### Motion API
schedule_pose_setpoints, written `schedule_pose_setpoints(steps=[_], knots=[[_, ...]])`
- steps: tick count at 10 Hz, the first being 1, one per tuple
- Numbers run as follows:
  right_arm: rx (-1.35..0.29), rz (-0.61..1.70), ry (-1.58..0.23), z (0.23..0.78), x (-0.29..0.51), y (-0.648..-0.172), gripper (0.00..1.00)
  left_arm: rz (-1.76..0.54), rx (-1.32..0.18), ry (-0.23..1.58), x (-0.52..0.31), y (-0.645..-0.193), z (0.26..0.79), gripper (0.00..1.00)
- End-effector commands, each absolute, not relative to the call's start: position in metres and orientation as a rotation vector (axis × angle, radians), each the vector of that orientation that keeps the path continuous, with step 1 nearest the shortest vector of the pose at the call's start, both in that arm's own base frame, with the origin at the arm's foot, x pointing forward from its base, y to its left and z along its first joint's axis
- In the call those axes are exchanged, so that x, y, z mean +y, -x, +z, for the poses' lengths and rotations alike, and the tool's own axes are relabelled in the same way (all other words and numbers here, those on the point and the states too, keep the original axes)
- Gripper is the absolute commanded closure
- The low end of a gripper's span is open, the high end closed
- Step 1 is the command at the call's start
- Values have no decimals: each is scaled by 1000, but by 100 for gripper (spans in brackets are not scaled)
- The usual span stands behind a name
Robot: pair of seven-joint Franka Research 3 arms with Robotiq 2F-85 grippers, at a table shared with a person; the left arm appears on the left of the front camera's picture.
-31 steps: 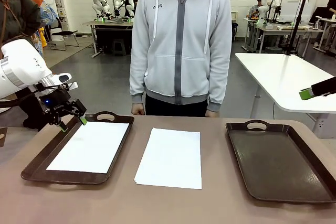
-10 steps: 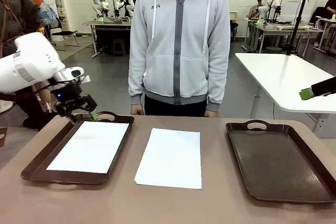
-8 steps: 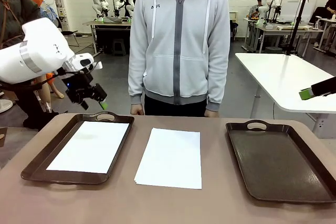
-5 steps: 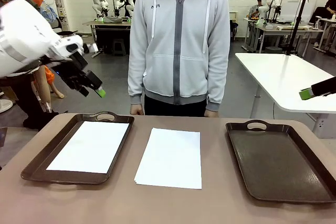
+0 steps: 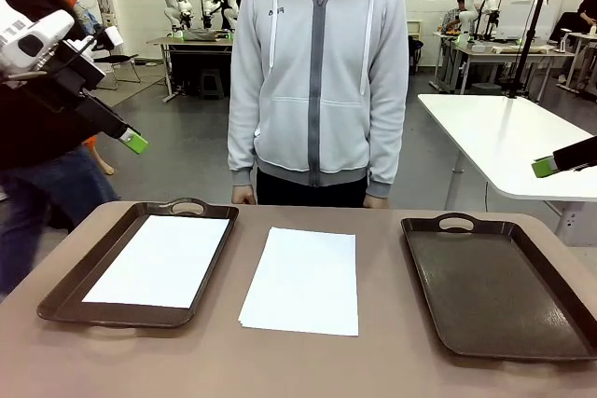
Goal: Sort the A4 documents.
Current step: Receive the A4 Paper.
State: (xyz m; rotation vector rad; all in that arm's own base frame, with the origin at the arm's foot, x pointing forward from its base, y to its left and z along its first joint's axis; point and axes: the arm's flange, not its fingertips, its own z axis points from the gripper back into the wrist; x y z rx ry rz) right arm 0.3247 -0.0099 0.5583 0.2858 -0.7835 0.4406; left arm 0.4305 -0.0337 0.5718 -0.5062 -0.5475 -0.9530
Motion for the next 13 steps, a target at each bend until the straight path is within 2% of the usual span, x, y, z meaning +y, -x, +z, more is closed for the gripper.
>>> schedule_pose_setpoints(steps=[1,5,8,13], knots=[[-784,443,-301,557,-10,-325,0,-963,-599,490,-39,-423,564,0],[-784,443,-301,557,-10,-325,0,-749,-711,498,-5,-409,569,0],[-784,443,-301,557,-10,-325,0,-829,-669,528,-9,-408,567,0],[-784,443,-301,557,-10,-325,0,-834,-659,558,-3,-408,565,0]])
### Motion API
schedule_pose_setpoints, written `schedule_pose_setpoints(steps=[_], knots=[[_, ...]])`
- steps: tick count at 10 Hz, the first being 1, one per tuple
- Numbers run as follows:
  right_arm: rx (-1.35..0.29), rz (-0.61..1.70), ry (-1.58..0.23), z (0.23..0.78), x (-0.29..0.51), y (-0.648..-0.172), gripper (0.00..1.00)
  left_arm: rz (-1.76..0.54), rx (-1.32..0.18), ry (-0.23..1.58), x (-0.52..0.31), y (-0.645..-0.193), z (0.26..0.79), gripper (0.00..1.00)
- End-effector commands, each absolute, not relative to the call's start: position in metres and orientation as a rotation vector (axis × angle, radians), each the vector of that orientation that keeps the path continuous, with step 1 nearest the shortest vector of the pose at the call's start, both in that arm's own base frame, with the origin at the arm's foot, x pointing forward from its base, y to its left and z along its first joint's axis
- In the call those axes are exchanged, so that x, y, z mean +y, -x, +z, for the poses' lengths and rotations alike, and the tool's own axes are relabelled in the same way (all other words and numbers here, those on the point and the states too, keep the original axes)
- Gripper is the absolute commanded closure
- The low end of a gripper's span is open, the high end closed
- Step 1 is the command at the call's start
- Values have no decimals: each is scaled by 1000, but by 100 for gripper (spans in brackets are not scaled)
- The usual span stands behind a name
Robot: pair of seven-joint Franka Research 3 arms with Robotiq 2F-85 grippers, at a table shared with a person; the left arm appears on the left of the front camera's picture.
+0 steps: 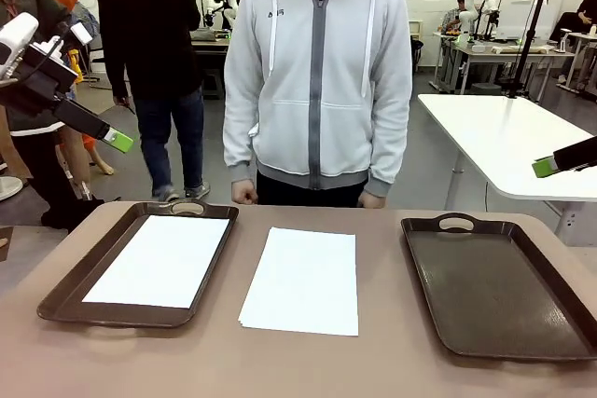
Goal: Sort the A4 documents.
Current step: Receive the A4 Paper.
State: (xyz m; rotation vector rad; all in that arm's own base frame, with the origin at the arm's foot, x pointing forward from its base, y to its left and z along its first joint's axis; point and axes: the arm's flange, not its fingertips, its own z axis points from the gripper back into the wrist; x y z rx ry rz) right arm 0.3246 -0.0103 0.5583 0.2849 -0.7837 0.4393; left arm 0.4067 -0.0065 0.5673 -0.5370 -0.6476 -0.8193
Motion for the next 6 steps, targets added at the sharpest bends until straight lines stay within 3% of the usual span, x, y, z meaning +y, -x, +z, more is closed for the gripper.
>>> schedule_pose_setpoints(steps=[1,6], knots=[[-784,443,-301,557,-10,-325,0,-823,-660,571,-3,-409,566,0],[-784,443,-301,557,-10,-325,0,-816,-648,538,-5,-407,567,0]])
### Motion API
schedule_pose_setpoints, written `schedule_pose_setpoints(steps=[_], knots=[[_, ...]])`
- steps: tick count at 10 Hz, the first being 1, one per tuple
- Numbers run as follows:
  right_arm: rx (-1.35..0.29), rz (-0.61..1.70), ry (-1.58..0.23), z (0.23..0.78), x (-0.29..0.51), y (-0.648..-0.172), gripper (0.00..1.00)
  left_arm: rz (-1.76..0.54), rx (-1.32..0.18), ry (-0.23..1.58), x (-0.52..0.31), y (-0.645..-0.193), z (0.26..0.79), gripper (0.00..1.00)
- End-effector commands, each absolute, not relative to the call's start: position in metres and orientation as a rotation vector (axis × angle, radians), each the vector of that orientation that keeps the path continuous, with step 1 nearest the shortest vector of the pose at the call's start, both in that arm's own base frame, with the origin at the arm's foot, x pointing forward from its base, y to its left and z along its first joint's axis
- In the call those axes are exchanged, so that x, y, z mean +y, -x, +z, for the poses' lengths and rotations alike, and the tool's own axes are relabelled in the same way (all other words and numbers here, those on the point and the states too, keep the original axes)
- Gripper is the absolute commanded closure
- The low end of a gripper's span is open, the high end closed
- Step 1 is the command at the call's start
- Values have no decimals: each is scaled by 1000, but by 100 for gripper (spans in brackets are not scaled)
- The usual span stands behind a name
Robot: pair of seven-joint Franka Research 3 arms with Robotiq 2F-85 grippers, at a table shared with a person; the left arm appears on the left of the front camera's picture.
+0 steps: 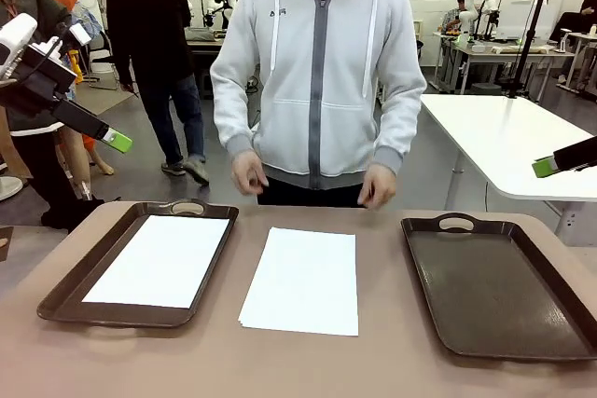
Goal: Sort the A4 documents.
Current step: Receive the A4 Paper.
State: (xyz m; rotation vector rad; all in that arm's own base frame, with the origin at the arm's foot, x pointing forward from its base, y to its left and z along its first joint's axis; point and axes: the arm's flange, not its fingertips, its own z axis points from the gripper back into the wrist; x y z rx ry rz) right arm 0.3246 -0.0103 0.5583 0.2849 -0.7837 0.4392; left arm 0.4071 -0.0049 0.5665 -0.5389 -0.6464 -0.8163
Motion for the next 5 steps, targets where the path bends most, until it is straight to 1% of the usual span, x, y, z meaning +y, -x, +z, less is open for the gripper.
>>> schedule_pose_setpoints(steps=[1,5], knots=[[-784,443,-301,557,-10,-325,0,-816,-648,538,-5,-407,567,0],[-784,443,-301,557,-10,-325,0,-816,-648,538,-5,-407,567,0]])
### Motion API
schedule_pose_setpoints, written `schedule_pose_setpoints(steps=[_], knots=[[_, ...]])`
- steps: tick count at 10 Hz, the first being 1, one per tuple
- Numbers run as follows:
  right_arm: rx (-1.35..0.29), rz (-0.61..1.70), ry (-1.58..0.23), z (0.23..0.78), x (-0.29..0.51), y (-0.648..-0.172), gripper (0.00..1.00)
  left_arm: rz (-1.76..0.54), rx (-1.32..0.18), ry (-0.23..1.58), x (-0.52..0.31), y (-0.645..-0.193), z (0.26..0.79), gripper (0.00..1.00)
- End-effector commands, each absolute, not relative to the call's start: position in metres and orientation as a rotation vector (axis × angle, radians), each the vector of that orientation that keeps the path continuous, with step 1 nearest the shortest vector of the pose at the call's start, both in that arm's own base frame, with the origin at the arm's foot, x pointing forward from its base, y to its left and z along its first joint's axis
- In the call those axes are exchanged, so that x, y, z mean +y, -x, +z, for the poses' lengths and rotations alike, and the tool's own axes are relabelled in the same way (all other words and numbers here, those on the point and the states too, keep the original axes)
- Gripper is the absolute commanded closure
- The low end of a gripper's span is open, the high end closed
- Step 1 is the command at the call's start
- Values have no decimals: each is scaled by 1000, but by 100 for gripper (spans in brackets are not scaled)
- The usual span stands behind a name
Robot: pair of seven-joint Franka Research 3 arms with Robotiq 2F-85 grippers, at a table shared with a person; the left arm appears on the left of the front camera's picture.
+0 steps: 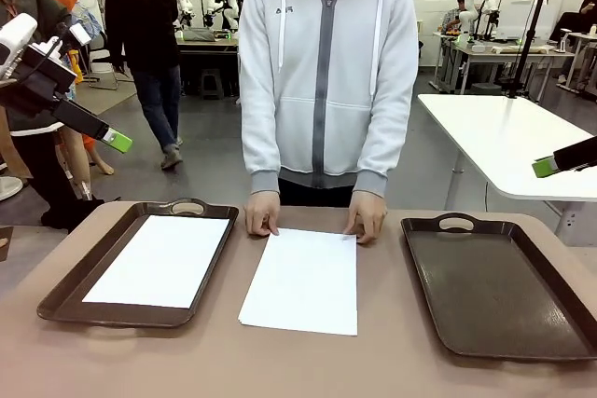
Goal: Sort the A4 documents.
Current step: Receive the A4 Paper.
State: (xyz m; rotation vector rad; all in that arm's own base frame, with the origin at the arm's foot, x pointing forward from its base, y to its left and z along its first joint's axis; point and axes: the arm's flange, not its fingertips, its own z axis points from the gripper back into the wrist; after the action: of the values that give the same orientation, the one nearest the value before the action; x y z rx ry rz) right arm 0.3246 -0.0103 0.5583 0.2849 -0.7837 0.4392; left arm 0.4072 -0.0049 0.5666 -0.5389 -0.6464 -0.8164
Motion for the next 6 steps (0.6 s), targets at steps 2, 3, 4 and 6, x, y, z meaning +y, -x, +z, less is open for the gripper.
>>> schedule_pose_setpoints(steps=[2,3,4,6], knots=[[-784,443,-301,557,-10,-325,0,-816,-648,538,-5,-407,567,0],[-784,443,-301,557,-10,-325,0,-816,-648,538,-5,-407,567,0],[-784,443,-301,557,-10,-325,0,-816,-648,538,-5,-407,567,0],[-784,443,-301,557,-10,-325,0,-816,-648,538,-5,-407,567,0]])
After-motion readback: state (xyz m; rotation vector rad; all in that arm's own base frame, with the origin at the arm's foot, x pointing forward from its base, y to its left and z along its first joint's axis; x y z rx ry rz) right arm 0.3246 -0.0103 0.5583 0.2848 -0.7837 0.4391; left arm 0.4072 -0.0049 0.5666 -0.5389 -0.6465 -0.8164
